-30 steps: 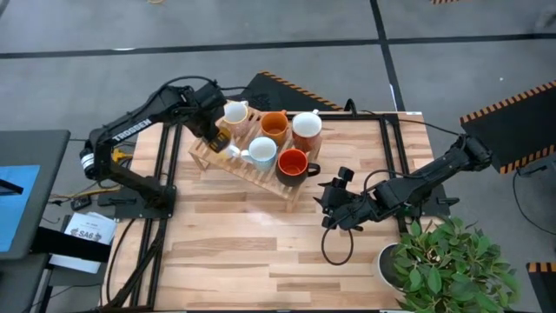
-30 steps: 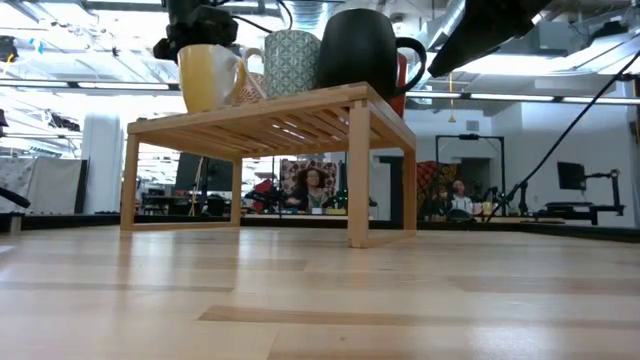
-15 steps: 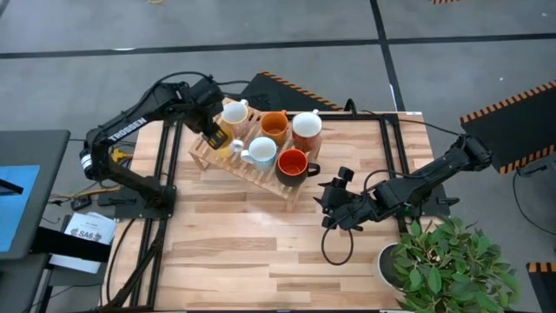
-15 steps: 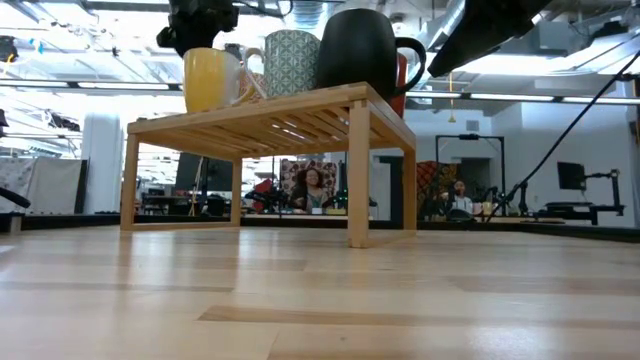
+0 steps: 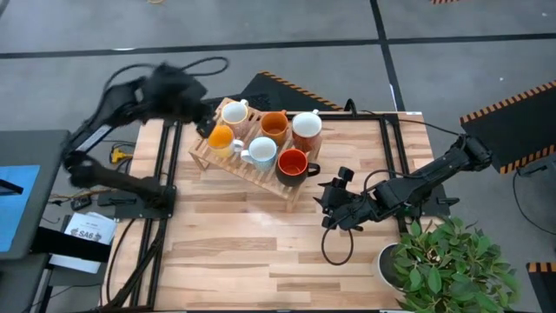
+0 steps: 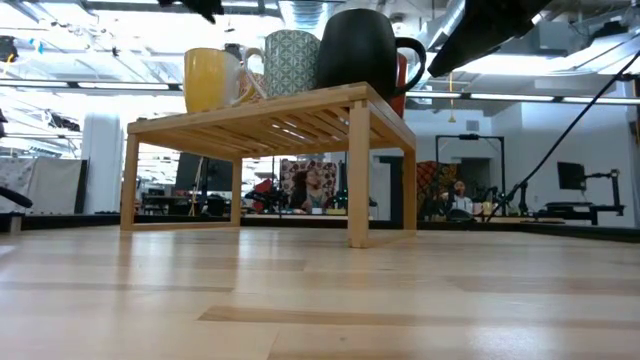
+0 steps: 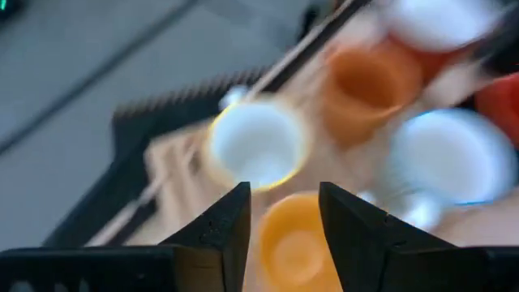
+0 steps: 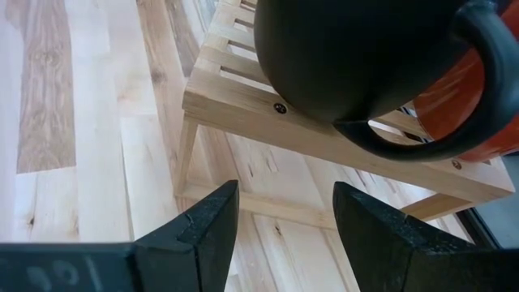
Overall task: Place coffee mugs
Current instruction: Return to Home Position
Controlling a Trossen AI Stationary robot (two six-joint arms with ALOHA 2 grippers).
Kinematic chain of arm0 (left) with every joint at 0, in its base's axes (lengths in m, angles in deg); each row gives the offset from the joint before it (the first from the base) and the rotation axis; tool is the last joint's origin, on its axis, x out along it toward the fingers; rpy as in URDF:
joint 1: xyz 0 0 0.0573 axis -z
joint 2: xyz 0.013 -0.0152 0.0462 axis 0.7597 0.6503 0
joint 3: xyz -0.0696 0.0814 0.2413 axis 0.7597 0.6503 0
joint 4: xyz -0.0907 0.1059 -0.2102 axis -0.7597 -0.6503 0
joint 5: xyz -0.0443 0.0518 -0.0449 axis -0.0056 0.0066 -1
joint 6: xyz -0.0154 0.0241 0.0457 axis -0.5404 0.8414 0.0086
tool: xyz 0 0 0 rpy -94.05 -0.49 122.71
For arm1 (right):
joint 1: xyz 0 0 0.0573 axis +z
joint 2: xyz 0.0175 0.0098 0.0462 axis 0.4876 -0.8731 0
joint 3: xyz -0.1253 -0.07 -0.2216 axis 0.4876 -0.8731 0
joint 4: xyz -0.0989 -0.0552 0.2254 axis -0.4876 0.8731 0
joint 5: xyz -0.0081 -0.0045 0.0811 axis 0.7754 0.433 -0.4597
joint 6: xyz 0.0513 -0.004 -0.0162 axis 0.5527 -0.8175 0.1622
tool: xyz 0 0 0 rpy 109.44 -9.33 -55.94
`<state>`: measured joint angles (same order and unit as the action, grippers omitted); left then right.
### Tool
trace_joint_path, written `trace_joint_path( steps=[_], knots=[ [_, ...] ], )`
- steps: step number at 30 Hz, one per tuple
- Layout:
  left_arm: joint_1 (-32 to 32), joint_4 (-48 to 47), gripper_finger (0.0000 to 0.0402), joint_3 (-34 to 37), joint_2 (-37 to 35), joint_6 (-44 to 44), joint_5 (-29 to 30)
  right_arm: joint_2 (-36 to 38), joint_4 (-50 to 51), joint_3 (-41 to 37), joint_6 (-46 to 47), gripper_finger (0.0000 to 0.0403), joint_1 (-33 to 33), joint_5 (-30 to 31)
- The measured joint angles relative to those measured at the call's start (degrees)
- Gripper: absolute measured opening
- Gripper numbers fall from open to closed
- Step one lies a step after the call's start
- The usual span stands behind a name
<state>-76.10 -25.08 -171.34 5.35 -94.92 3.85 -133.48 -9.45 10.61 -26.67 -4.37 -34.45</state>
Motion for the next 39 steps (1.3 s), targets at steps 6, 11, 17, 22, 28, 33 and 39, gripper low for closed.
trace_joint_path(
  steps=[6,11,17,22,28,33,39],
  knots=[
    [13.23,25.65,0.0066,23.69,-19.23,1.99,0.61,0.0,0.02,0.02,0.0,0.0228,1.0,-0.01],
    [24.37,52.51,0.0006,50.46,-32.97,5.44,0.62,0.0,-0.22,0.02,0.0,0.0228,0.68,0.0],
    [33.38,77.81,0.0001,74.41,-40.28,11.07,0.78,0.0,-1.97,0.02,0.46,0.0228,-0.21,0.0],
    [37.6,84.32,0.0,83.59,-46.23,13.36,0.48,0.0,-3.49,0.02,0.61,0.0228,-0.21,-0.06],
    [39.96,86.37,0.0,90.79,-54.85,12.96,0.77,0.0,-4.12,0.02,0.57,0.0228,-0.59,-0.1],
    [40.83,87.32,0.0,96.03,-61.39,12.53,1.5,0.0,-3.62,0.39,0.57,0.0226,-0.63,-0.1],
    [40.86,85.94,0.0,99.39,-67.82,12.56,1.56,0.03,0.96,3.42,0.86,0.02,0.86,-0.1]
  ],
)
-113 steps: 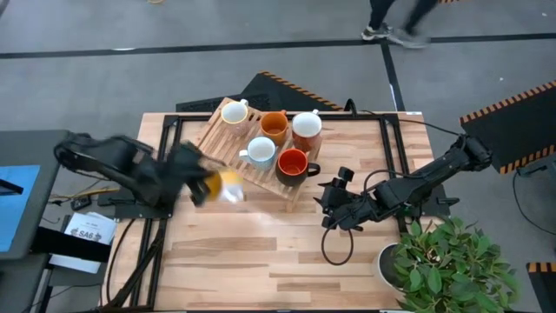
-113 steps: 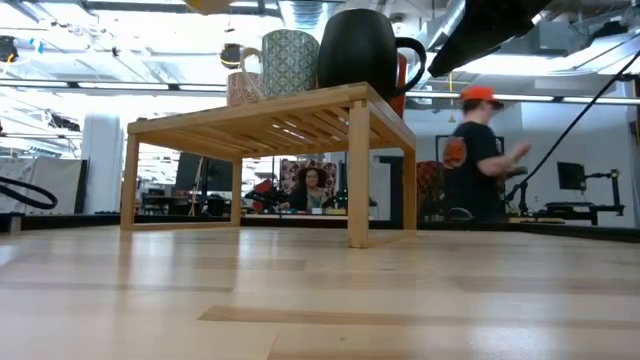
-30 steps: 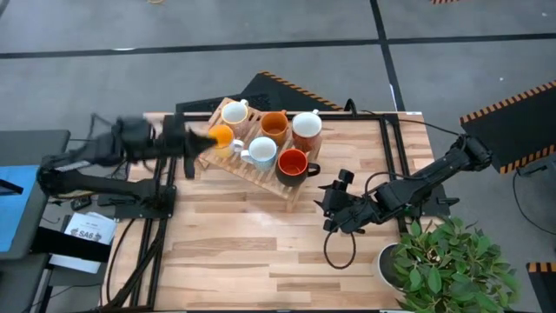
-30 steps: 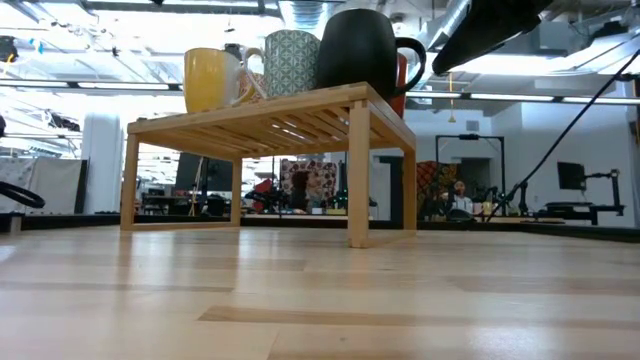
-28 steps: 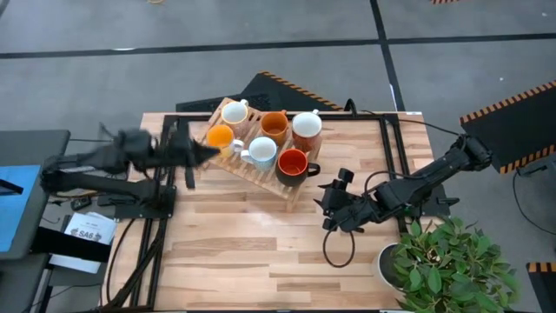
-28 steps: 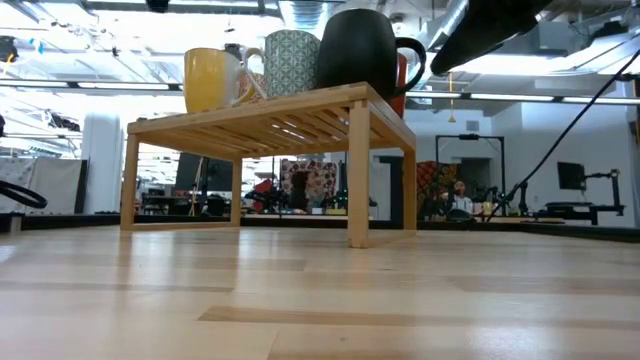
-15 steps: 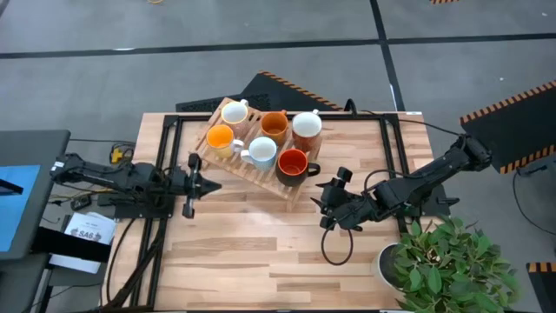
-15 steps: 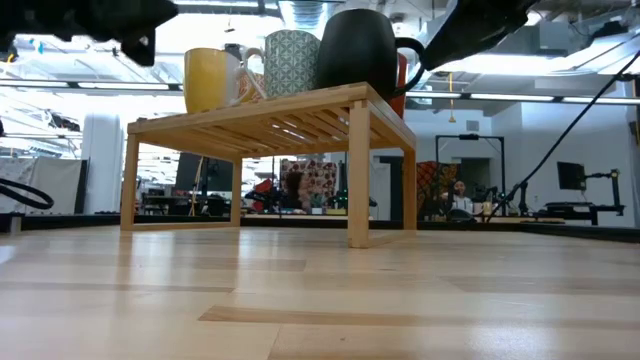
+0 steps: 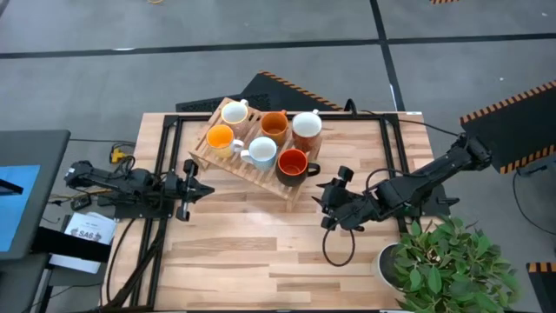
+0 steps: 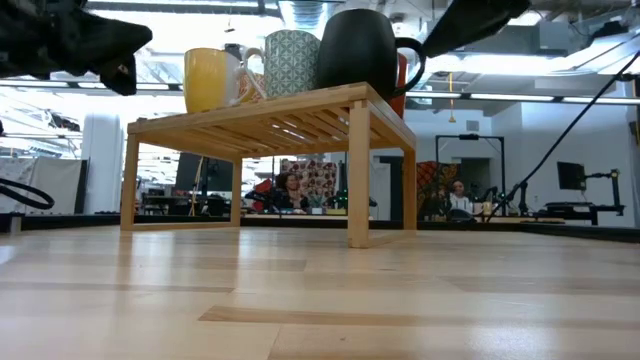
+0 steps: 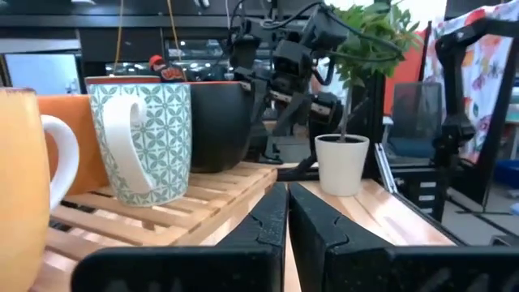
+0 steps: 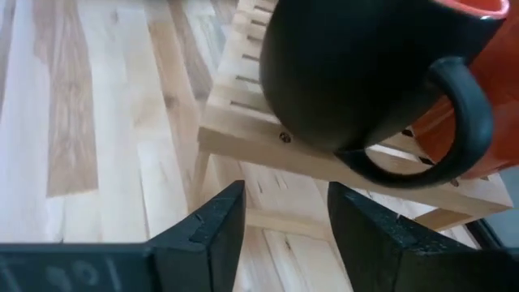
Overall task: Place coffee mugs
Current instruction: Return to Home Position
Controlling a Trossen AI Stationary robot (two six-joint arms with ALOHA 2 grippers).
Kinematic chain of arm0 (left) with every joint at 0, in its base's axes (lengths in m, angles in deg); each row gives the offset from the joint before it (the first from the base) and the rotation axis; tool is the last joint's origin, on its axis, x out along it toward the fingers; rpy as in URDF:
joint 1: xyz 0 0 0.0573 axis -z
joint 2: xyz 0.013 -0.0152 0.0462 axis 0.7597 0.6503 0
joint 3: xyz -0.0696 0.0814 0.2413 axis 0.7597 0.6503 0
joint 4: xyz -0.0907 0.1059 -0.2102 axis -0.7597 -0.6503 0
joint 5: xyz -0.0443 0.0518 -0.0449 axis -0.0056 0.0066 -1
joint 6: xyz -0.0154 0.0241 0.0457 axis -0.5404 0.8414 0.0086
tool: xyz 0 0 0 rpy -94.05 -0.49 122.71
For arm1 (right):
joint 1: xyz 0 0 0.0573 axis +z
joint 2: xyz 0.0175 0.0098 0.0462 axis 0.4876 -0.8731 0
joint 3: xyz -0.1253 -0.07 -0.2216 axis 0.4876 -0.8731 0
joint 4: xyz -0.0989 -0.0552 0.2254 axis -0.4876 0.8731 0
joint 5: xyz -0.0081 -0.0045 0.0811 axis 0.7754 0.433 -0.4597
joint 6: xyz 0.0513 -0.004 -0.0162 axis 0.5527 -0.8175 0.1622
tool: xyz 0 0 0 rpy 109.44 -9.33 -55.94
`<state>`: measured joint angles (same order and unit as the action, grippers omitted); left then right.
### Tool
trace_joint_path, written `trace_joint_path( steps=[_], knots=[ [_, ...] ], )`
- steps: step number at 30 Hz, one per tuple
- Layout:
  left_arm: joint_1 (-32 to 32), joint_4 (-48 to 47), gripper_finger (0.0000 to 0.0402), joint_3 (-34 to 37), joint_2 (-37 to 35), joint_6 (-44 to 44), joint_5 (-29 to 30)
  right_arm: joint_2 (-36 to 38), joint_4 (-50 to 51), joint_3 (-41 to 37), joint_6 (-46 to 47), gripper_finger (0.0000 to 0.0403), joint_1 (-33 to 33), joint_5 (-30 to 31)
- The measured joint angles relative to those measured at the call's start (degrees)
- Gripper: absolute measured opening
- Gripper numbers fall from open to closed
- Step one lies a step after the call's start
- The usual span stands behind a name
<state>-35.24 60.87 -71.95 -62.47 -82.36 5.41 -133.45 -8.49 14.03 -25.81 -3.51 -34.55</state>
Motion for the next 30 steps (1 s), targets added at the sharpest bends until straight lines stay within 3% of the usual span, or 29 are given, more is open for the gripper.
trace_joint_path(
  steps=[6,12,14,16,21,23,26,28,30],
  knots=[
    [0.0,-0.16,0.0,0.07,-2.37,1.18,-3.5,3.2,11.04,-1.07,8.02,0.0149,2.33,0.02],
    [0.0,-0.61,0.0,0.11,-2.53,1.21,-3.18,13.65,17.08,-7.68,20.74,0.0042,6.55,1.32],
    [-0.02,-0.62,0.0,0.11,-2.53,1.23,-2.78,18.11,14.84,-10.95,21.62,0.0018,7.84,3.06],
    [-0.02,-0.64,0.0,0.13,-2.53,1.21,-2.06,22.63,10.83,-14.84,20.46,0.0019,8.27,3.59],
    [-0.04,-0.68,0.0,0.22,-2.53,1.24,-1.9,32.24,-9.2,-27.19,6.77,0.0025,5.74,2.27],
    [-0.04,-0.68,0.0,0.22,-2.53,1.24,-1.9,35.5,-20.45,-31.56,-1.94,0.0018,2.5,-2.06],
    [-0.04,-0.7,0.0,0.22,-2.53,1.24,-1.9,38.78,-34.66,-36.55,-13.16,0.0018,-5.17,-16.38],
    [-0.04,-0.7,0.0,0.24,-2.53,1.24,-1.9,40.2,-38.03,-37.97,-17.25,0.0018,-11.16,-24.73],
    [-0.04,-0.72,0.0,0.26,-2.53,1.23,-1.9,41.42,-37.52,-38.53,-18.42,0.0018,-16.75,-29.11]
  ],
)
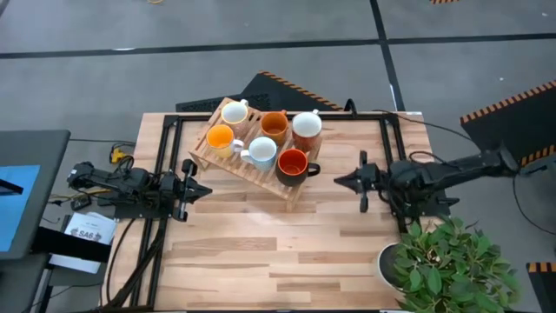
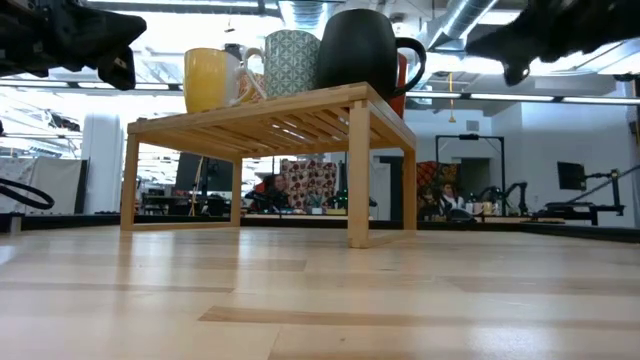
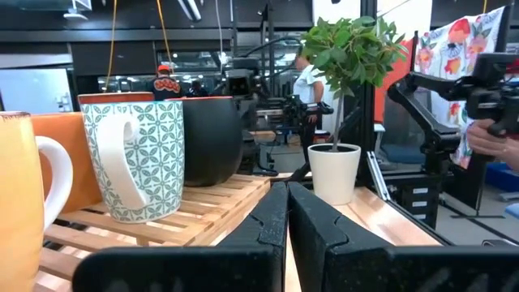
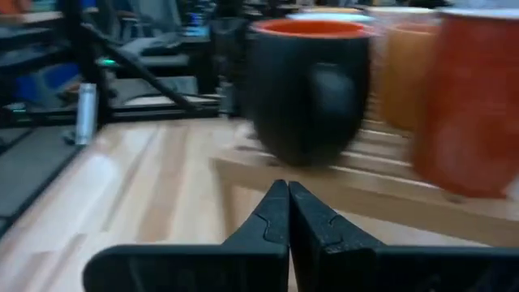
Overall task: Place coffee mugs
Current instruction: Return to Home Position
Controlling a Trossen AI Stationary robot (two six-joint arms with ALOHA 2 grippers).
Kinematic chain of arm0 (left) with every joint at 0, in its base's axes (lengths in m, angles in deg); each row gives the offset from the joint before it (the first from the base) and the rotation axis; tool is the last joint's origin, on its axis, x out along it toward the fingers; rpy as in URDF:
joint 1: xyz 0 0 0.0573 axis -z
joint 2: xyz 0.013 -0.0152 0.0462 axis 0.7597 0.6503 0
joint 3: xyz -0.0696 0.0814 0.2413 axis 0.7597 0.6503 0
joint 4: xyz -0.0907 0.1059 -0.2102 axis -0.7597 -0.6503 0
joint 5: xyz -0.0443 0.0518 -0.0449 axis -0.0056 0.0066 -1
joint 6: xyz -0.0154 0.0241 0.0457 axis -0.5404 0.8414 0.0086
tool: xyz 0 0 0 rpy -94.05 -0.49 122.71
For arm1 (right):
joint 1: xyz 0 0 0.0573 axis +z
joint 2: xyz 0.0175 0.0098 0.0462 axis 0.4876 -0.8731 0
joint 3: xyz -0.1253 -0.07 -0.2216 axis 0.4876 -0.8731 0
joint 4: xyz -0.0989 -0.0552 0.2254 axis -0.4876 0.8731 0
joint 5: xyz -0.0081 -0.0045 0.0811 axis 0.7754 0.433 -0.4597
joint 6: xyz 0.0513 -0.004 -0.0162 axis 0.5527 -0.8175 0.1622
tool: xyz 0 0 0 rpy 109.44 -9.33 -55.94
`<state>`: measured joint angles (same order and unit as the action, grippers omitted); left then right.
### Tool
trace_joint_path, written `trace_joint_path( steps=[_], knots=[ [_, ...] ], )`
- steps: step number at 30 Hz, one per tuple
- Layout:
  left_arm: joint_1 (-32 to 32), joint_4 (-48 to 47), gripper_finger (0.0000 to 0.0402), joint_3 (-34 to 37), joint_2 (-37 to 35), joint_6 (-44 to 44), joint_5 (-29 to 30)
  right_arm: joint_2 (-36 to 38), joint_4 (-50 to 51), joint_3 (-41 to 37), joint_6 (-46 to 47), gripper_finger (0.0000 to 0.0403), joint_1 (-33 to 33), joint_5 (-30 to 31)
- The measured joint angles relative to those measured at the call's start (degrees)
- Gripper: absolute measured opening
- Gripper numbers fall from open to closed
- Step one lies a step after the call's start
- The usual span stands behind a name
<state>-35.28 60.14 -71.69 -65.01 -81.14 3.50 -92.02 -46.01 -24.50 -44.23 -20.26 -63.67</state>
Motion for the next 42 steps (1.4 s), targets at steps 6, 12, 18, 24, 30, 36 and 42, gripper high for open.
trace_joint_path(
  steps=[6,12,18,24,30,36,42],
  knots=[
    [0.0,-1.83,0.0,0.0,0.0,0.01,0.0,4.16,1.65,-4.93,-0.9,0.0023,-8.91,-10.43],
    [0.0,-8.23,0.0,0.02,0.0,0.01,0.0,9.75,-7.43,-15.77,-0.4,0.0018,-9.56,-11.02],
    [0.0,-14.54,0.0,-0.32,0.53,0.01,-0.41,16.1,-7.45,-20.86,-0.02,0.0021,-10.31,-11.45],
    [0.0,-16.02,0.0,-0.72,0.7,0.01,-0.39,18.56,-1.45,-20.89,-3.43,0.0023,-10.31,-11.4],
    [0.0,-16.31,0.0,-0.83,0.7,0.01,-0.37,17.86,3.4,-20.91,4.14,0.004,-10.61,-11.17],
    [0.0,-16.4,0.0,-0.87,0.7,0.01,-0.22,16.58,3.4,-20.94,9.05,0.0044,-10.59,-11.08],
    [0.0,-16.46,0.0,-0.94,0.7,0.01,-0.17,16.48,3.4,-20.96,9.07,0.0046,-10.59,-11.08]
  ],
)
